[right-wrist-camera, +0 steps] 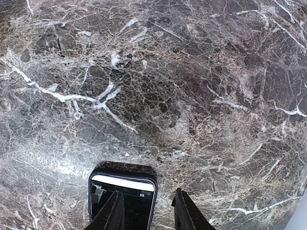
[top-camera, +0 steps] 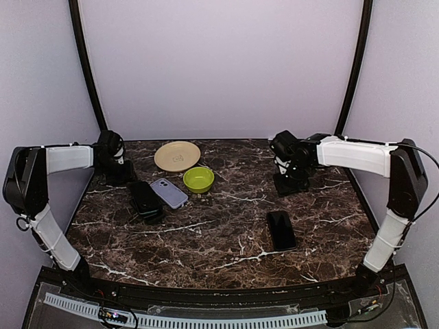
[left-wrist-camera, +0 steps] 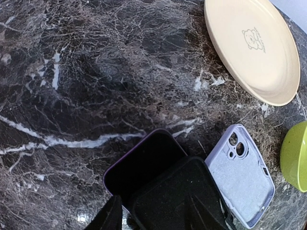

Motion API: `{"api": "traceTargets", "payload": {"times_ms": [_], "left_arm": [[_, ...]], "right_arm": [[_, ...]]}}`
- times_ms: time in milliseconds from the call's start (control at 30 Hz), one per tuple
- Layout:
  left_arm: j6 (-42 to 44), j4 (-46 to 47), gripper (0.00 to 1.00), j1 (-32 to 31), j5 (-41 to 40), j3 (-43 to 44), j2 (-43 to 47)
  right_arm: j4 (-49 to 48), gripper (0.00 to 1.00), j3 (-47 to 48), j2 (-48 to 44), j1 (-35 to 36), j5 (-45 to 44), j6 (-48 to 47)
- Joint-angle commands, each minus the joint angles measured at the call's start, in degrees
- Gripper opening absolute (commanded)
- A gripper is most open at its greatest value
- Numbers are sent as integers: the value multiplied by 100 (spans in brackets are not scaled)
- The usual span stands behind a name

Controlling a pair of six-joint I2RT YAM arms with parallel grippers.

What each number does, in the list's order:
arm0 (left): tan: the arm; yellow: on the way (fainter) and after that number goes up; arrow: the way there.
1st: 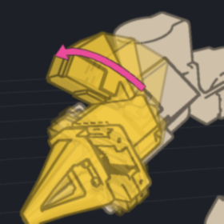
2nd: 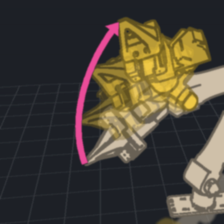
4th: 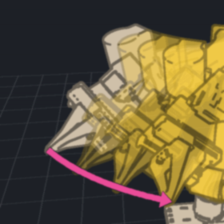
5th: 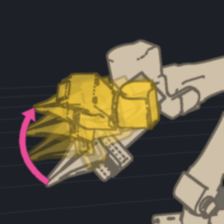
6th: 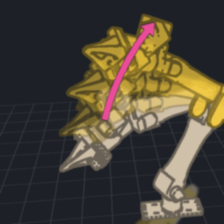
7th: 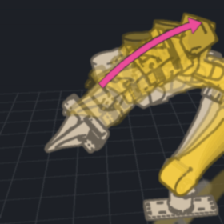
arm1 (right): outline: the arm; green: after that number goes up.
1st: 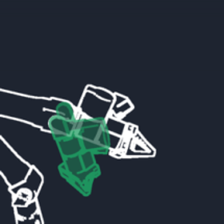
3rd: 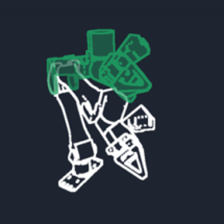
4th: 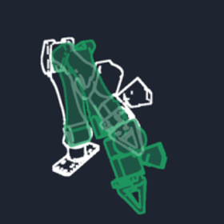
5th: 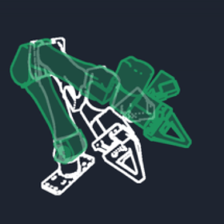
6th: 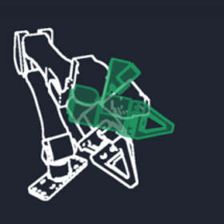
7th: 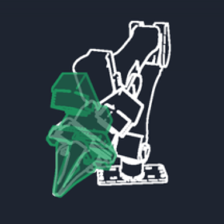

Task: Put the phone into the phone case

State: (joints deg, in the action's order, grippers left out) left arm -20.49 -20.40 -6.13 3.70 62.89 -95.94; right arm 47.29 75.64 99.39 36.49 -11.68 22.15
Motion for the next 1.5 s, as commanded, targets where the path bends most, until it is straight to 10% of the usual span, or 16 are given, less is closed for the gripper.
{"api": "traceTargets", "payload": {"times_ms": [0, 333, 500, 867, 967, 1133, 1267, 1467], "left_arm": [[109, -135, 41, -16, 5, 32, -79], [154, -386, 30, -19, 19, 98, -445], [32, -276, 0, -12, 21, -36, -102], [-33, 147, 0, -966, -1125, -503, 1999], [-373, 743, 0, -1721, -1643, -718, 2712], [-172, 1884, 0, -3392, -3176, -917, 3537], [306, 2749, 0, -4241, -4061, -959, 3591], [379, 3122, 0, -4572, -4083, -916, 3400]], "right_arm": [[29, 38, 0, 40, 69, -133, -31], [144, 38, 77, 13, 69, -202, -112], [148, 38, 57, -72, 79, -168, -94], [49, 38, 266, -538, 289, -400, -267], [-993, 46, 211, -1026, 889, 129, -746], [-4674, 97, -510, -1596, 1685, 2944, -466], [-7064, 98, -918, -1424, 1846, 3411, 294], [-7214, 95, -611, -989, 2292, 2967, 60]]}}
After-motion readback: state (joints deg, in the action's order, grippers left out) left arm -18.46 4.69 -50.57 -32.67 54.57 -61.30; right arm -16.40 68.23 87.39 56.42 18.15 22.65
